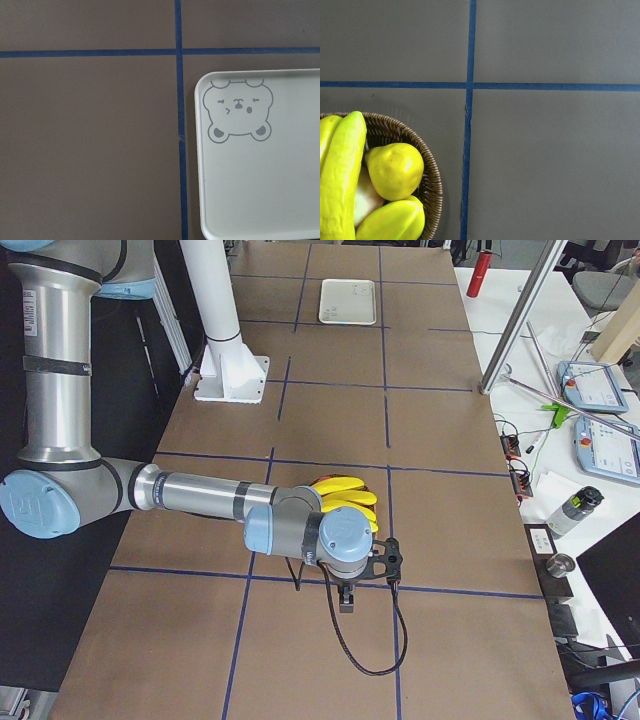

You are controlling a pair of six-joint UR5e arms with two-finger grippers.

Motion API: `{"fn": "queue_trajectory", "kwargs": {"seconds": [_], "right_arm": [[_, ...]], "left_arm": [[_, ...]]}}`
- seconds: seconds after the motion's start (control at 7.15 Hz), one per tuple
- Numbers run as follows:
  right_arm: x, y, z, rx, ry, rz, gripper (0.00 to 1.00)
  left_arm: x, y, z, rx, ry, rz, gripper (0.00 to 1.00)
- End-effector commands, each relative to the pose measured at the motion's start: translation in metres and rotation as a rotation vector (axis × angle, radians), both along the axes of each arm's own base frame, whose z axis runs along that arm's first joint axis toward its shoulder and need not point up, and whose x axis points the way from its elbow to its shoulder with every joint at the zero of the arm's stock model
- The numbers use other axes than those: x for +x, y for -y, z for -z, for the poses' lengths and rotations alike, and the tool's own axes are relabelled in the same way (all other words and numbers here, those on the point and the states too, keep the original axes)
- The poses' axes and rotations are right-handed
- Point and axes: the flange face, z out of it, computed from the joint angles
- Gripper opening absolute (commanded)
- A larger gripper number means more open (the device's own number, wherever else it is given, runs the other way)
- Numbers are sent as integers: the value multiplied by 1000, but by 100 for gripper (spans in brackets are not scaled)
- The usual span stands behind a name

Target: Transfer all bananas from basket to plate

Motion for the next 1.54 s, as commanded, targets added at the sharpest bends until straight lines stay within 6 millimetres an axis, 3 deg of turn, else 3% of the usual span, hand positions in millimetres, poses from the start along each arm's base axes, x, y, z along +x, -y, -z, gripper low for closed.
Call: {"fn": "queue_trajectory", "kwargs": {"seconds": [0.0, 0.98, 1.26, 1.4], "right_arm": [[1, 0, -3, 1, -11, 4, 100], [-1, -5, -8, -12, -8, -1, 100], [0, 2, 9, 22, -5, -4, 100], [-1, 6, 31, 65, -16, 0, 100]], "left_arm": [[0, 0, 0, 3, 0, -1, 100], [0, 0, 0, 4, -1, -2, 100], [0, 0, 0, 4, 0, -2, 100], [1, 0, 1, 4, -4, -2, 100]]}}
